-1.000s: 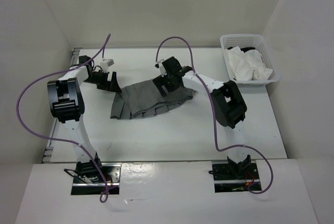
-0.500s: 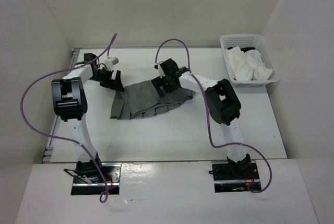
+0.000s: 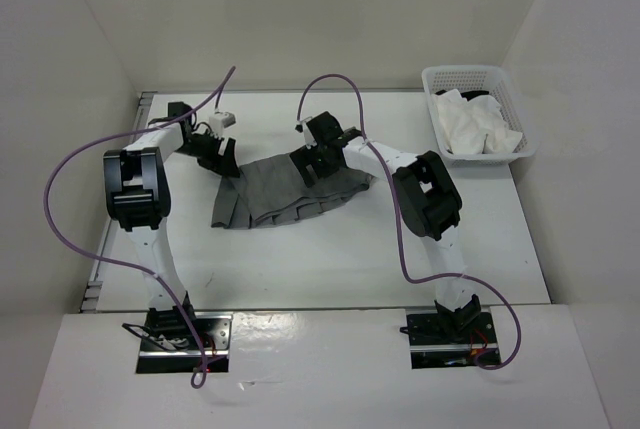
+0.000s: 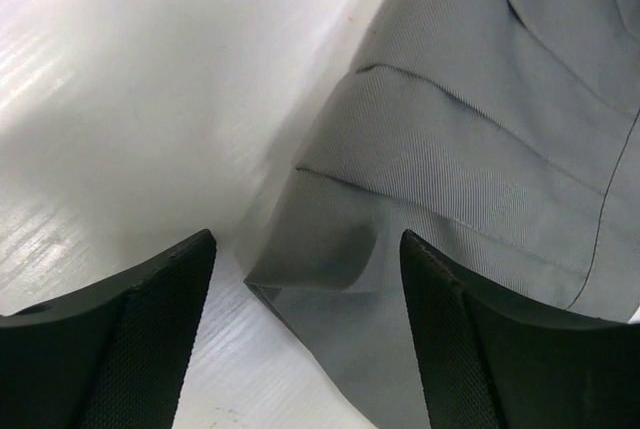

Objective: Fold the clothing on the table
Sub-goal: Fold the skirt

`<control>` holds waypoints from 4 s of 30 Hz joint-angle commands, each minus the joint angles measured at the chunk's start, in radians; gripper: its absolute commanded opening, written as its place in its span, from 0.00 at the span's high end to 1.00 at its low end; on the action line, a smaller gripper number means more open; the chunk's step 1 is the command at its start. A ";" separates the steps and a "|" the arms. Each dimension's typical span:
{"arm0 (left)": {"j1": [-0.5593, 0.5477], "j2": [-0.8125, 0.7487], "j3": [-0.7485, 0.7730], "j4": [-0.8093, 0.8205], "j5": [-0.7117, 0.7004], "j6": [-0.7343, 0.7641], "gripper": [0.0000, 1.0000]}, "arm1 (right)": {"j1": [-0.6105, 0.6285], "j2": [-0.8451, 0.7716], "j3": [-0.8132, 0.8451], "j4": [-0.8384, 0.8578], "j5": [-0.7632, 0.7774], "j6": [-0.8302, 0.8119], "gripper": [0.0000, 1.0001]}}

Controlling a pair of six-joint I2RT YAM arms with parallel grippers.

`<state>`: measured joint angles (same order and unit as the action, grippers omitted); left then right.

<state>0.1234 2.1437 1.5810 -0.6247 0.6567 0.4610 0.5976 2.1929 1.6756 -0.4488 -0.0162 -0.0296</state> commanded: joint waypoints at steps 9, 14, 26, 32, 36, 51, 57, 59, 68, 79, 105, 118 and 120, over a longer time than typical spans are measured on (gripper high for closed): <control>-0.007 0.123 -0.029 -0.239 0.032 0.145 0.23 | 0.004 -0.033 0.030 0.030 -0.008 0.000 0.00; -0.007 0.142 0.003 -0.270 0.076 0.154 0.33 | 0.004 -0.042 0.021 0.030 -0.008 0.000 0.00; -0.007 0.160 0.031 -0.288 0.095 0.163 1.00 | 0.004 -0.042 0.021 0.030 -0.008 -0.018 0.00; 0.002 0.148 0.022 -0.265 0.086 0.136 1.00 | 0.004 -0.064 0.030 -0.010 -0.030 -0.049 0.00; 0.002 0.116 -0.001 -0.247 0.051 0.125 1.00 | -0.053 -0.120 0.062 -0.053 -0.152 -0.084 0.00; 0.002 0.067 -0.030 -0.237 0.027 0.116 1.00 | -0.462 0.026 0.212 -0.263 -0.657 -0.251 0.00; 0.002 0.067 -0.030 -0.237 0.018 0.116 1.00 | -0.492 0.135 0.285 -0.343 -0.714 -0.323 0.00; 0.002 0.058 -0.030 -0.237 0.018 0.116 1.00 | -0.502 0.145 0.296 -0.352 -0.702 -0.332 0.00; 0.002 0.048 -0.039 -0.247 0.009 0.116 1.00 | -0.553 0.125 0.296 -0.317 -0.683 -0.342 0.00; 0.002 0.048 -0.039 -0.247 0.009 0.116 1.00 | -0.562 0.168 0.296 -0.329 -0.706 -0.332 0.00; 0.002 0.048 -0.059 -0.237 0.009 0.116 1.00 | -0.460 0.252 0.314 -0.396 -0.755 -0.352 0.62; 0.002 0.048 -0.059 -0.228 0.009 0.107 1.00 | -0.450 0.219 0.314 -0.383 -0.681 -0.322 1.00; 0.002 0.048 -0.059 -0.228 0.009 0.097 1.00 | -0.441 0.171 0.323 -0.383 -0.633 -0.310 1.00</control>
<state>0.1226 2.1880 1.5509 -0.8810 0.7586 0.5415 0.1318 2.4336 1.9823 -0.8158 -0.7532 -0.3534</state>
